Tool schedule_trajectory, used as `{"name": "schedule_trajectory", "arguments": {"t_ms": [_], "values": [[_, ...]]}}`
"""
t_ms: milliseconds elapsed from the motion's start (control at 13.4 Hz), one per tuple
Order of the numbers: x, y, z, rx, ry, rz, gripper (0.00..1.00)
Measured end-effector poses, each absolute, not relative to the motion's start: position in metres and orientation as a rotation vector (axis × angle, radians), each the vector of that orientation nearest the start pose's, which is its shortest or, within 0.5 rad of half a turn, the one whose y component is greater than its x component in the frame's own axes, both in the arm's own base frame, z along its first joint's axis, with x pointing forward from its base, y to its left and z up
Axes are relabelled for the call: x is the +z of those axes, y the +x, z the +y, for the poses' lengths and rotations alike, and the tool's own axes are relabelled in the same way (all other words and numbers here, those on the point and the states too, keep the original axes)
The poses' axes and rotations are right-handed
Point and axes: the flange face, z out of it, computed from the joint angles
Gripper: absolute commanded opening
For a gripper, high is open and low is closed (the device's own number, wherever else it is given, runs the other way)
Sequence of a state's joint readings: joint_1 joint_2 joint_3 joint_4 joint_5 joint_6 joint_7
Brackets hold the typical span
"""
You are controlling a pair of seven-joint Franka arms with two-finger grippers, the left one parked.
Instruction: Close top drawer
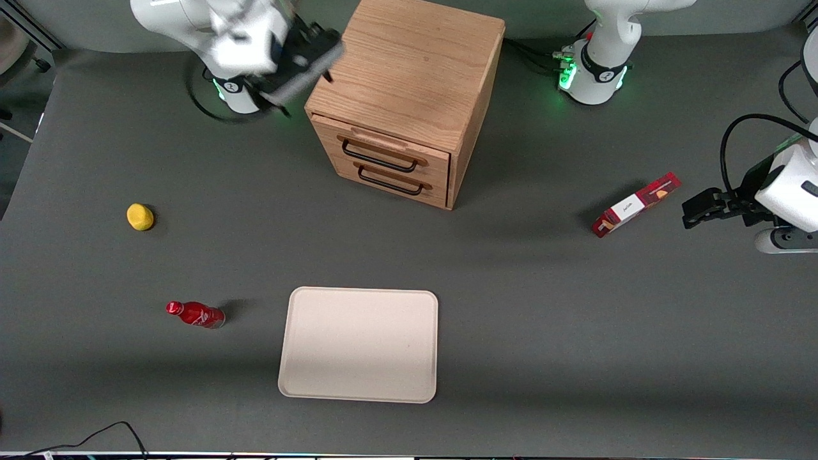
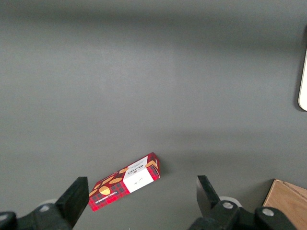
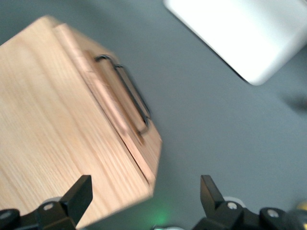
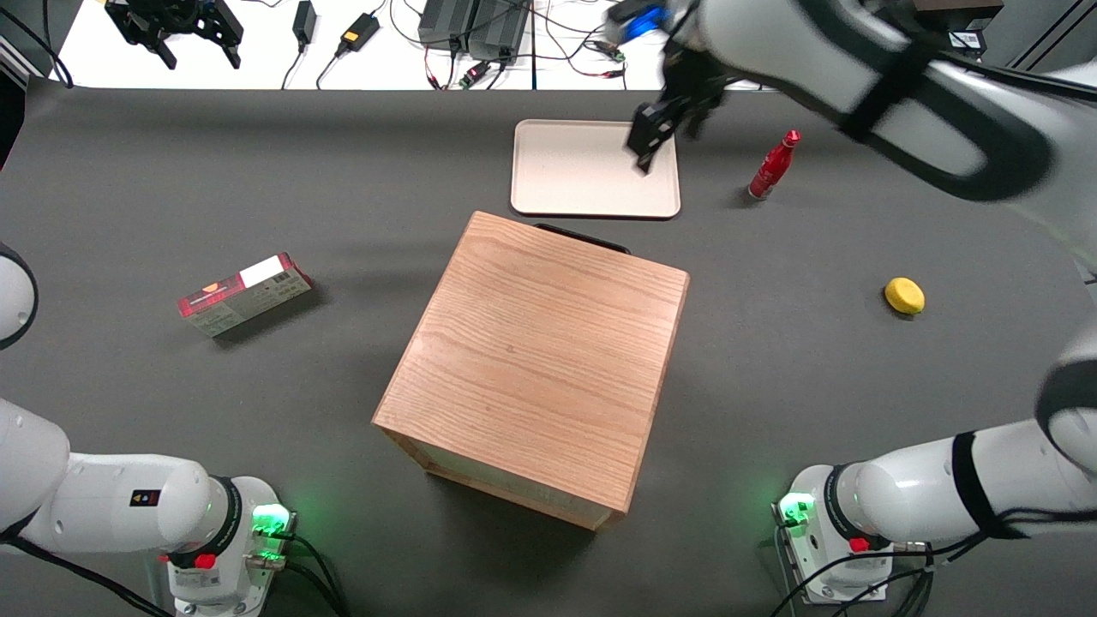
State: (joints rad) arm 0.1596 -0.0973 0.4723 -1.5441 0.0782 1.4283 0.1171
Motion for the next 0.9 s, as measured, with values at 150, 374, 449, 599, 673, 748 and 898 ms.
{"name": "schedule_trajectory", "arguments": {"t_ms": [150, 374, 449, 599, 673, 748, 898], "values": [[0.709, 0.389, 0.269, -0.024, -3.152, -0.451, 1.00], [0.742, 0.407, 0.172, -0.176, -3.275, -0.098, 1.00], [0.744, 0.416, 0.141, -0.170, -3.277, 0.004, 1.00], [0.735, 0.429, 0.089, -0.098, -3.268, 0.164, 1.00], [0.725, 0.435, 0.073, -0.067, -3.262, 0.214, 1.00], [0.713, 0.442, 0.060, -0.046, -3.246, 0.249, 1.00], [0.684, 0.456, 0.039, -0.017, -3.187, 0.277, 1.00]]}}
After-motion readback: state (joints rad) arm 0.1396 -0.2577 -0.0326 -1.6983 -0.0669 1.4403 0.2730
